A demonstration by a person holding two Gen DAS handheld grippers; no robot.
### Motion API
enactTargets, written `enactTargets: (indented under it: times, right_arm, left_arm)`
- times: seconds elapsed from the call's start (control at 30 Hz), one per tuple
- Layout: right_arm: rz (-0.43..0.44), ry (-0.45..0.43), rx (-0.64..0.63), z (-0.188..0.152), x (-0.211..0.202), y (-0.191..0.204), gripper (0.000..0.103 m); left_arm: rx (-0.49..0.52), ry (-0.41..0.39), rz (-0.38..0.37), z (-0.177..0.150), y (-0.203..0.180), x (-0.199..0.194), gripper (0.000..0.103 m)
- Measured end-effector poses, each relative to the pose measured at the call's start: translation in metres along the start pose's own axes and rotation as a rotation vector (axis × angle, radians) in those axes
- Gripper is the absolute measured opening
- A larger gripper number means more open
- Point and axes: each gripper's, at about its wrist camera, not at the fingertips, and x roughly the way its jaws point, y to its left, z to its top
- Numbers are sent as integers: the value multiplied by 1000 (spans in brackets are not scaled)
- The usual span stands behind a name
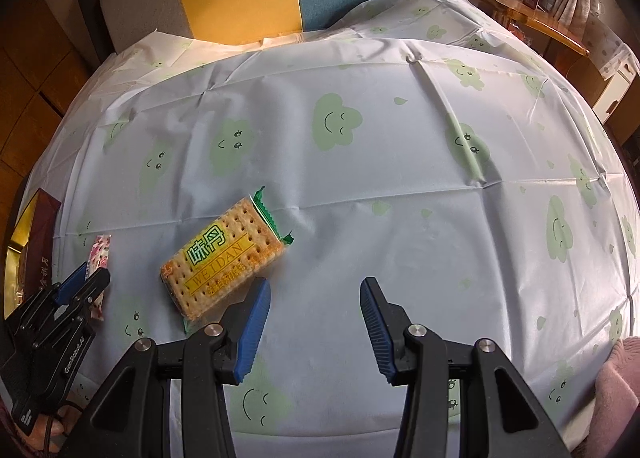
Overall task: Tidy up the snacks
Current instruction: 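Grasp the WEIDAN cracker pack with right gripper while left gripper holds the candy bar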
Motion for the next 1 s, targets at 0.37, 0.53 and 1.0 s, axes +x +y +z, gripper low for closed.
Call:
enactTargets:
  times: [0.37, 0.53, 1.0]
  right_arm:
    - [16, 55, -74, -10, 13, 19, 48]
    - [148, 84, 4, -8, 16, 14, 50]
    - [241, 74, 275, 16, 30, 16, 64]
  left_arm:
    - [33, -133, 12, -37, 3, -11, 21]
    - [19, -147, -3, -36, 6, -11, 22]
    - [-22, -168, -49, -41, 15, -14, 23]
